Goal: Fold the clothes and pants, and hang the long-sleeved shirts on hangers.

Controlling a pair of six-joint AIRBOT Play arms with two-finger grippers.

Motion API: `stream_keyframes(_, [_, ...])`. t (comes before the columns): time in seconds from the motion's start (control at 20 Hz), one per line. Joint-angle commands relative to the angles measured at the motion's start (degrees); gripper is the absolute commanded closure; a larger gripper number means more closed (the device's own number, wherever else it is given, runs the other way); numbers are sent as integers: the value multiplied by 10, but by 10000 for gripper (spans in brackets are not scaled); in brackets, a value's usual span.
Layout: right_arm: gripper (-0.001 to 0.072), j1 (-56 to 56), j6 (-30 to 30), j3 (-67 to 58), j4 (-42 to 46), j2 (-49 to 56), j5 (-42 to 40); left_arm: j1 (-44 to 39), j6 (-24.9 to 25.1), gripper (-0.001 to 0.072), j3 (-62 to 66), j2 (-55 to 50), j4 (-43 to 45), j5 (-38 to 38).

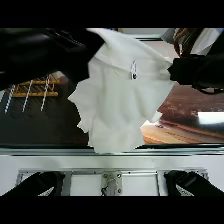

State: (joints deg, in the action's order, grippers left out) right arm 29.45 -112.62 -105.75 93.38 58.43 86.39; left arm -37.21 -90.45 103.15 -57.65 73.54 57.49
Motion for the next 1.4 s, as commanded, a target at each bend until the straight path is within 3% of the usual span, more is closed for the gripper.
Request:
stream_keyframes(0.0, [694,66,-43,-34,89,3,97,-23,-60,685,63,-10,82,91])
stream_keyframes(0.1, [694,113,-70,-15,160,5,143,-23,-95,684,62,-47,133,183])
stream_keyframes(0.2, [693,139,-80,26,169,5,144,-23,-95,684,50,-92,137,250])
stream_keyframes(0.45, [694,141,-115,215,162,-7,106,-14,-127,684,-161,-118,153,197])
stream_keyframes(0.65, [692,126,-143,334,78,-2,-7,14,-131,684,-299,-118,57,135])
stream_keyframes(1.05, [681,50,-110,339,0,25,-75,15,-128,684,-291,-116,48,111])
stream_keyframes(1.1, [597,54,-99,339,-3,25,-75,15,-128,684,-281,-116,48,111])
stream_keyframes(1.2, [85,59,-68,339,-2,24,-77,15,-123,684,-263,-116,49,112])
stream_keyframes(1.35, [63,59,4,338,5,6,-87,15,-113,684,-259,-117,49,115])
